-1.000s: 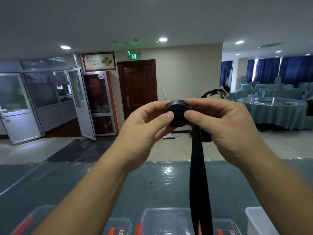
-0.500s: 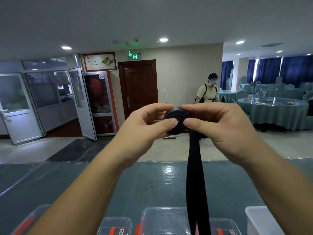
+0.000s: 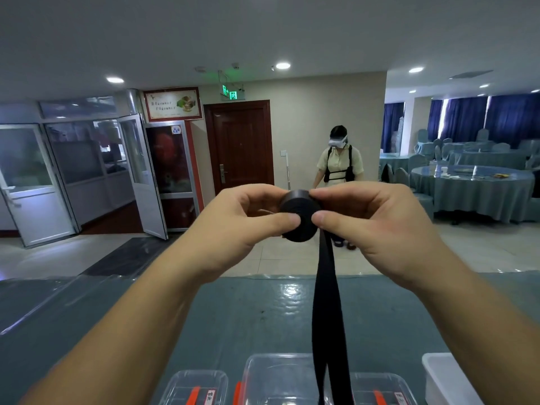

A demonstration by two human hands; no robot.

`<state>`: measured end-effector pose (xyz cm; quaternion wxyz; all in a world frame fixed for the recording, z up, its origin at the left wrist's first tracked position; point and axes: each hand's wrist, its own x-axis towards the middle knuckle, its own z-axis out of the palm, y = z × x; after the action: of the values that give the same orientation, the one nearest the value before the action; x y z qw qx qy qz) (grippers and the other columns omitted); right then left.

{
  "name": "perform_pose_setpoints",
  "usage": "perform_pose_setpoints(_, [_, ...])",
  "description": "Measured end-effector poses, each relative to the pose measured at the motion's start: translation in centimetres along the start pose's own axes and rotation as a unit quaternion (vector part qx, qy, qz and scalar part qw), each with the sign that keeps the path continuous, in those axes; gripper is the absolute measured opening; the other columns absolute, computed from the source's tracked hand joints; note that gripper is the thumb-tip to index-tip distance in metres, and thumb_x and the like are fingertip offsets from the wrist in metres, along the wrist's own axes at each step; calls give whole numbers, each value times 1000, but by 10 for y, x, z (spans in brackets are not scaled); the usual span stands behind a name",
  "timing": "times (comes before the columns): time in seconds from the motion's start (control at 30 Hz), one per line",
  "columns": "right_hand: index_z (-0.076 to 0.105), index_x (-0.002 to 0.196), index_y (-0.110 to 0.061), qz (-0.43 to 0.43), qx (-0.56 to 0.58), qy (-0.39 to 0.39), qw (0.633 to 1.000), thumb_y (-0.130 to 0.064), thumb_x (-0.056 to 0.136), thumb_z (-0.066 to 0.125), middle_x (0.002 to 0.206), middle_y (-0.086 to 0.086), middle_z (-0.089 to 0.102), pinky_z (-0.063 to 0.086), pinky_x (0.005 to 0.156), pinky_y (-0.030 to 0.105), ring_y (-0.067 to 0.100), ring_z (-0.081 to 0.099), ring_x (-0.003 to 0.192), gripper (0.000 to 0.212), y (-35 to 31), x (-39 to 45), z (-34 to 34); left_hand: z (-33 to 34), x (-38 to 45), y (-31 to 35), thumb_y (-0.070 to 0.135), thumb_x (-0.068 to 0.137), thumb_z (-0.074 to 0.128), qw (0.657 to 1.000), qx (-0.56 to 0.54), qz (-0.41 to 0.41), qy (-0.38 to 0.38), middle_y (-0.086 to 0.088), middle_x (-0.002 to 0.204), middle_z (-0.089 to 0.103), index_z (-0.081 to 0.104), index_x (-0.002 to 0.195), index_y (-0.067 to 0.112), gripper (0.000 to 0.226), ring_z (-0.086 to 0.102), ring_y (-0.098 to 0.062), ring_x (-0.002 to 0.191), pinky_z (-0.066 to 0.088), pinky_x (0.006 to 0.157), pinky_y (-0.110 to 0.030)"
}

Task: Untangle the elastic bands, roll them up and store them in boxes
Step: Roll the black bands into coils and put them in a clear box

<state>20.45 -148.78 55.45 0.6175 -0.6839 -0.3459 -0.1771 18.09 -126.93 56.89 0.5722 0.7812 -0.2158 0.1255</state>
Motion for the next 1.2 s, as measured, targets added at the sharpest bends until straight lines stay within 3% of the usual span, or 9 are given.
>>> perform_pose_setpoints(0.13, [77, 111, -15, -10, 75, 40, 996, -16, 73, 79, 102, -1, 82, 61, 83, 24, 15, 78, 98, 38, 5, 1, 5, 12, -1, -6, 16, 78, 76, 987, -155, -7, 39, -17, 113, 77, 72, 118, 4, 42, 75, -30, 108, 62, 92, -38])
perform_pose_setpoints(0.33, [79, 112, -19, 13, -28, -34, 999, -6, 82, 82, 104, -4, 82, 60, 94, 40, 15, 78, 101, 34, 5, -1, -1, 2, -3, -5, 26, 82, 79, 1000, -7, -16, -22, -7, 112, 78, 77, 116, 21, 34, 75, -24, 107, 62, 95, -43])
perform_pose_setpoints(0.47, [79, 110, -21, 1, 27, 5, 1000, -24, 73, 82, 105, -1, 81, 60, 94, 45, 20, 77, 102, 37, 6, -5, 2, 10, -4, -5, 18, 80, 75, 989, -148, -15, 18, -17, 114, 77, 76, 115, 8, 36, 76, -30, 108, 62, 92, -40])
perform_pose_setpoints(0.57, [78, 111, -19, 8, 49, -12, 999, -17, 73, 80, 105, -1, 82, 62, 94, 38, 18, 78, 102, 38, 5, -6, -2, 14, -7, -7, 13, 80, 76, 984, -173, -36, 19, -14, 108, 78, 78, 105, 13, 25, 77, -29, 103, 63, 87, -36])
perform_pose_setpoints(0.7, [81, 101, -34, 11, -37, -80, 996, -2, 82, 80, 99, -8, 82, 62, 93, 35, 15, 78, 97, 37, -3, -4, -6, 0, -4, -1, 13, 88, 80, 997, 64, -8, -47, -4, 109, 78, 78, 111, 23, 25, 75, -22, 105, 59, 97, -39])
perform_pose_setpoints(0.77, [81, 102, -31, 3, -19, -49, 999, -9, 79, 83, 100, -5, 82, 63, 91, 42, 19, 78, 97, 32, -3, -2, -3, -1, -3, 0, 18, 84, 84, 999, 33, 5, -24, -5, 108, 79, 78, 112, 21, 29, 75, -24, 104, 59, 94, -38])
perform_pose_setpoints(0.9, [77, 113, -22, 2, 51, -5, 999, -20, 72, 81, 107, -3, 81, 60, 93, 33, 16, 77, 103, 41, 5, -1, -2, 11, -3, -4, 19, 78, 81, 990, -136, -19, 38, -10, 110, 79, 76, 115, 13, 38, 77, -24, 103, 61, 83, -32])
perform_pose_setpoints(1.07, [79, 109, -23, 11, -18, -51, 998, -1, 79, 82, 101, -7, 82, 60, 91, 24, 10, 77, 99, 36, 1, -1, -4, 0, -3, -1, 13, 90, 78, 998, 54, -21, -20, -3, 108, 79, 76, 113, 24, 25, 75, -17, 104, 57, 97, -36])
perform_pose_setpoints(1.2, [77, 109, -21, -7, 17, -18, 1000, -14, 78, 82, 103, -4, 82, 61, 86, 27, 15, 78, 99, 32, 1, -1, 1, 1, -5, 1, 16, 82, 76, 999, -53, -3, 4, -6, 103, 80, 74, 112, 12, 30, 77, -20, 100, 59, 86, -27])
